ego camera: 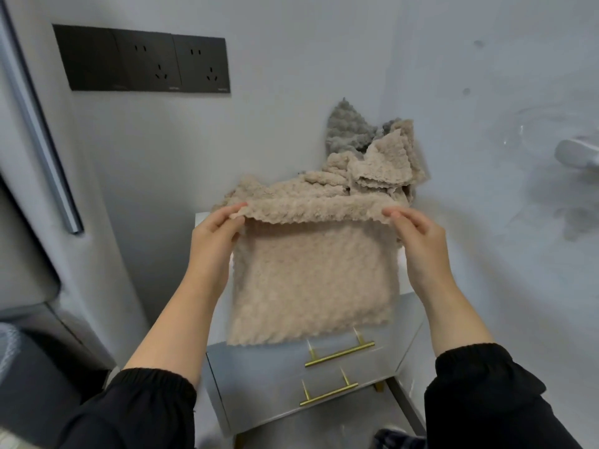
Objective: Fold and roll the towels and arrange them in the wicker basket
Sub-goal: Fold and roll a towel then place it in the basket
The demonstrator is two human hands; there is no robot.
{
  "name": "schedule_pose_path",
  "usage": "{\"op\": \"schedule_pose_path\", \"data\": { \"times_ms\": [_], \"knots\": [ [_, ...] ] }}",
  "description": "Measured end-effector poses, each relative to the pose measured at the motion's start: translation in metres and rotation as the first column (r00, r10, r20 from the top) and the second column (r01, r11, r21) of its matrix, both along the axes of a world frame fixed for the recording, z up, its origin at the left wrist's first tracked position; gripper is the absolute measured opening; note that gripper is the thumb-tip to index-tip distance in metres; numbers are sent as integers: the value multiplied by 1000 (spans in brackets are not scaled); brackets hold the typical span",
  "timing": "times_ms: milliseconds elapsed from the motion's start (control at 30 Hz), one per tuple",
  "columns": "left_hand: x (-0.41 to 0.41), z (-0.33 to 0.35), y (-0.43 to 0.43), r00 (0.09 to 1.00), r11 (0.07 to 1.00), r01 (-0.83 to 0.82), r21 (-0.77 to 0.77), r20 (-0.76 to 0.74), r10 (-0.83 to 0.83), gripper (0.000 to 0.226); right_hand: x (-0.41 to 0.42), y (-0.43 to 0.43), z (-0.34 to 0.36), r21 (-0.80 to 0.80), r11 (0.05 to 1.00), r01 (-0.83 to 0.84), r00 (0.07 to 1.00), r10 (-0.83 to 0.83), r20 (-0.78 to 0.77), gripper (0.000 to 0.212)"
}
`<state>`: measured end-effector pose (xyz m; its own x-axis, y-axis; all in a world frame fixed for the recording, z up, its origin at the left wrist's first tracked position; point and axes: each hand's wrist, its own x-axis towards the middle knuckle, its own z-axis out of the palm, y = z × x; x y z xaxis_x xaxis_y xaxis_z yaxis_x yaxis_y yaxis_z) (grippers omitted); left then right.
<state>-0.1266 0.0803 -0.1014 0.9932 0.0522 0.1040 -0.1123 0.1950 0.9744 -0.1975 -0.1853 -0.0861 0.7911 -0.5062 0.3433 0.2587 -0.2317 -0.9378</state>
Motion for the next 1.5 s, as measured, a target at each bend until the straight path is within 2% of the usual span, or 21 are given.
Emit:
{"op": "schedule_pose_path", "data": {
  "times_ms": [33, 100, 167, 233, 300, 367, 533, 667, 733, 833, 900, 933, 1000, 1133, 1233, 1300, 1333, 1433, 1467, 1500],
  "knots": [
    [1, 2, 0, 1000, 998, 18, -53, 6, -17, 26, 2, 2, 0, 25, 999, -23, 999, 22, 29, 19],
    [3, -1, -1, 999, 993, 24, -118, -41, -29, 24, 7, 1, -4, 174, 984, -46, 999, 45, 11, 18],
    [2, -9, -2, 986, 994, 8, -110, -164, -27, 19, 9, -1, -11, 306, 952, -21, 991, 60, -120, 12],
    [0, -17, -4, 957, 997, 4, -71, -288, -24, 15, 8, -6, -24, 272, 962, 29, 953, 55, -298, 12],
    [-2, -20, -6, 936, 999, 22, -24, -352, -29, 16, 6, -14, -31, 208, 974, 85, 924, 1, -381, 19],
    [-6, -20, -5, 934, 999, 41, 17, -357, -32, 15, 2, -19, -32, 189, 976, 109, 910, -21, -413, 22],
    [-21, -20, 3, 929, 990, 69, 120, -370, -20, 22, -12, -17, -35, 109, 993, 32, 862, 28, -506, 23],
    [-32, -13, 10, 923, 955, 152, 254, -381, -46, 26, -25, -16, -32, 33, 999, -26, 863, 38, -504, 20],
    [-36, -10, 12, 936, 883, 199, 425, -348, -43, 25, -30, -18, -29, -20, 998, -57, 852, 38, -523, 20],
    [-43, -14, 13, 935, 658, 296, 692, -350, -53, 24, -33, -18, -33, -155, 984, -85, 791, -28, -612, 20],
    [-46, -18, 12, 911, 558, 379, 739, -402, -86, 25, -32, -18, -40, -219, 971, -99, 742, -75, -667, 19],
    [-47, -19, 11, 903, 546, 401, 736, -417, -102, 26, -33, -19, -42, -233, 966, -107, 725, -85, -684, 19],
    [-47, -16, 11, 915, 595, 373, 712, -388, -111, 27, -32, -20, -43, -216, 971, -100, 732, -75, -677, 20],
    [-46, -4, 16, 962, 779, 220, 588, -263, -73, 25, -31, -24, -32, -4, 1000, -4, 820, 1, -572, 22],
    [-45, 0, 18, 957, 789, 241, 565, -274, -96, 26, -33, -25, -29, 32, 999, -34, 802, 46, -596, 19],
    [-45, 0, 18, 931, 716, 332, 614, -334, -145, 26, -32, -26, -31, -61, 995, -85, 752, 24, -658, 18],
    [-45, -2, 19, 915, 636, 387, 668, -367, -171, 26, -32, -26, -34, -141, 984, -111, 722, -18, -691, 17],
    [-45, -5, 21, 850, 286, 523, 803, -464, -251, 20, -29, -29, -44, -377, 917, -131, 658, -204, -725, 13],
    [-45, -3, 21, 828, 224, 551, 804, -494, -266, 15, -29, -30, -46, -424, 897, -125, 645, -252, -721, 13],
    [-46, -1, 22, 809, 202, 576, 792, -518, -278, 13, -28, -32, -48, -446, 888, -112, 640, -279, -716, 14]
  ]
}}
